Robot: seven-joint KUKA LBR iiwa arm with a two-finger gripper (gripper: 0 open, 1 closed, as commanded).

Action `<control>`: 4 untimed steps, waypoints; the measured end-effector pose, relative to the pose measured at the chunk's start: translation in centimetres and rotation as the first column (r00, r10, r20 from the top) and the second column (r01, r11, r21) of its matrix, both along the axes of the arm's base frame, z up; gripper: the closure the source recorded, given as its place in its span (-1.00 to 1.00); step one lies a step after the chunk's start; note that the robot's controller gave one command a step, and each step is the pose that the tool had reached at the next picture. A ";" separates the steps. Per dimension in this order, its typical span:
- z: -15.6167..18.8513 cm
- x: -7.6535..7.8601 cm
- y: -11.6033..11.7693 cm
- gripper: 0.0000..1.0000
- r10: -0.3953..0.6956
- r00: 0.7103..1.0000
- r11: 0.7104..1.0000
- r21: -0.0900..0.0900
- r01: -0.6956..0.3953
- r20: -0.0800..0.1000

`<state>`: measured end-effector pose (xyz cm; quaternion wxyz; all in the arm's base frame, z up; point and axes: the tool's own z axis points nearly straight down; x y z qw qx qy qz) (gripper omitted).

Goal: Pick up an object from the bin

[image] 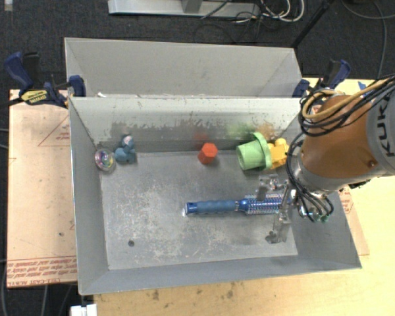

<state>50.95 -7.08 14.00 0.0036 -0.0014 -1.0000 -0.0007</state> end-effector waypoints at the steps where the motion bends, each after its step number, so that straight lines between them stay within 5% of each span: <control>1: -7.4 5.9 -1.5 -1.00 0.092 0.996 0.996 -0.001 -0.092 0.009; 4: -7.4 6.1 -1.3 -1.00 0.094 0.995 0.996 0.000 -0.094 0.013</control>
Offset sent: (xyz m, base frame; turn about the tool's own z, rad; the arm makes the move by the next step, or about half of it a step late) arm 0.0577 -0.0152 -0.0700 -0.0935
